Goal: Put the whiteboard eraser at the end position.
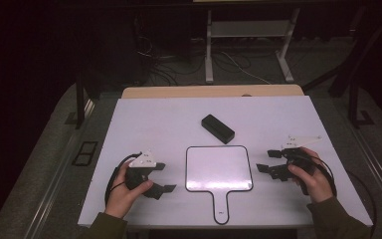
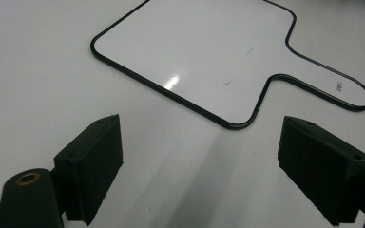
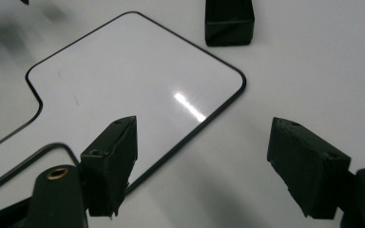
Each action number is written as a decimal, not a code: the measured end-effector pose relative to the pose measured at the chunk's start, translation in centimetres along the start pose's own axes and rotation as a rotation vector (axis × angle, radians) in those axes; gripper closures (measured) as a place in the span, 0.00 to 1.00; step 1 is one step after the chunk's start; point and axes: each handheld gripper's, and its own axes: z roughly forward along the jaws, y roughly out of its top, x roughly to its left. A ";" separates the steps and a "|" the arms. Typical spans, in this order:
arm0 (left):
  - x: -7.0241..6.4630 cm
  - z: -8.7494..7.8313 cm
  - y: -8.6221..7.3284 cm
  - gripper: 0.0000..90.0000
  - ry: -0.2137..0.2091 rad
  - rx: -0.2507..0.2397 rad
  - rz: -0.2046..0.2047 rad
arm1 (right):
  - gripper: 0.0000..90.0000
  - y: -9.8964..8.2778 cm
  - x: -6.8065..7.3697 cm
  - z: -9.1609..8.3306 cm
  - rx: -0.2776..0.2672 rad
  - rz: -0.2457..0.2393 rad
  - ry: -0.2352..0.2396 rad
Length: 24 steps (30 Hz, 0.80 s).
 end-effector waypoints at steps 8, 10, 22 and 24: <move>0.0 0.0 0.0 0.16 0.001 0.000 -0.005 | 0.27 -2.2 0.5 -0.9 -0.015 0.009 0.009; 0.0 0.0 0.0 0.16 0.000 0.000 -0.004 | 0.27 -2.7 0.6 -1.1 -0.012 0.012 0.005; 0.1 0.0 -0.2 0.16 0.003 0.004 -0.008 | 0.27 -4.7 0.3 -2.2 -0.018 0.042 -0.022; 0.1 0.0 -0.3 0.16 0.004 0.003 -0.008 | 0.27 -4.9 0.2 -2.3 -0.012 0.041 -0.029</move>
